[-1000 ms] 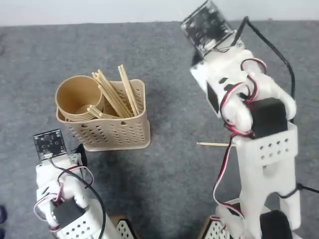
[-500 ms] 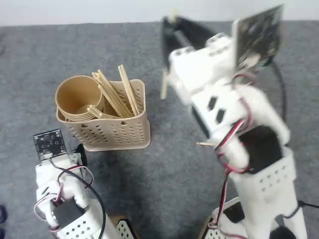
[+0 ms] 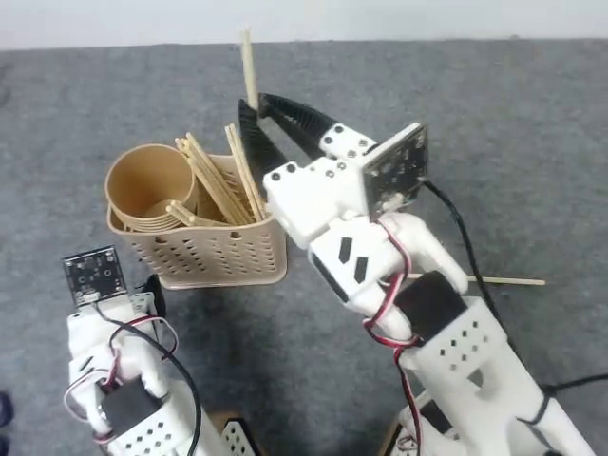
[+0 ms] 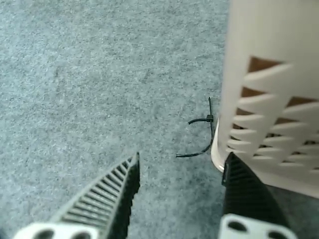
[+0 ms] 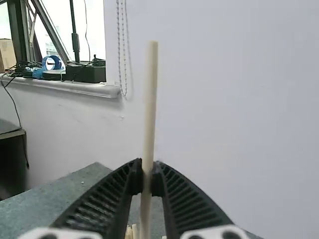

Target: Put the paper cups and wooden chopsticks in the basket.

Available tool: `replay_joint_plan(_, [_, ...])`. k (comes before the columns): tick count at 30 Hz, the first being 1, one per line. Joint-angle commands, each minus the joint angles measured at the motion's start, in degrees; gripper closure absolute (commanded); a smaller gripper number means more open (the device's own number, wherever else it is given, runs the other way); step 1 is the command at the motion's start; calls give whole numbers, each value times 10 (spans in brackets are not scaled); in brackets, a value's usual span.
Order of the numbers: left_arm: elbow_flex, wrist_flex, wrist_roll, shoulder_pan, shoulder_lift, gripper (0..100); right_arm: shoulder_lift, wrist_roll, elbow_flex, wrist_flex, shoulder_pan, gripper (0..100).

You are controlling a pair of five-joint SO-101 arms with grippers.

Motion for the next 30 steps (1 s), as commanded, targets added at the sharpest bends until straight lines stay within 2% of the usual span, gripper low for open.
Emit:
replay_joint_plan(1, [-3,-14,-6,4,-11,746,24,13,-16,-30,-9,992])
replay_joint_plan(6, [-3,-14,-6,4,-11,746,76,37,-75,-7,-24,992])
replay_joint_plan(14, [-3,-14,-7,4,-11,746,157,40,-22,-7,-21,987])
replay_joint_plan(21, [-3,-14,-7,4,-11,746,145,40,-15,0,-22,807])
replay_joint_plan(30, [-3,-14,-7,4,-11,746,109,54,-40,56,-9,825])
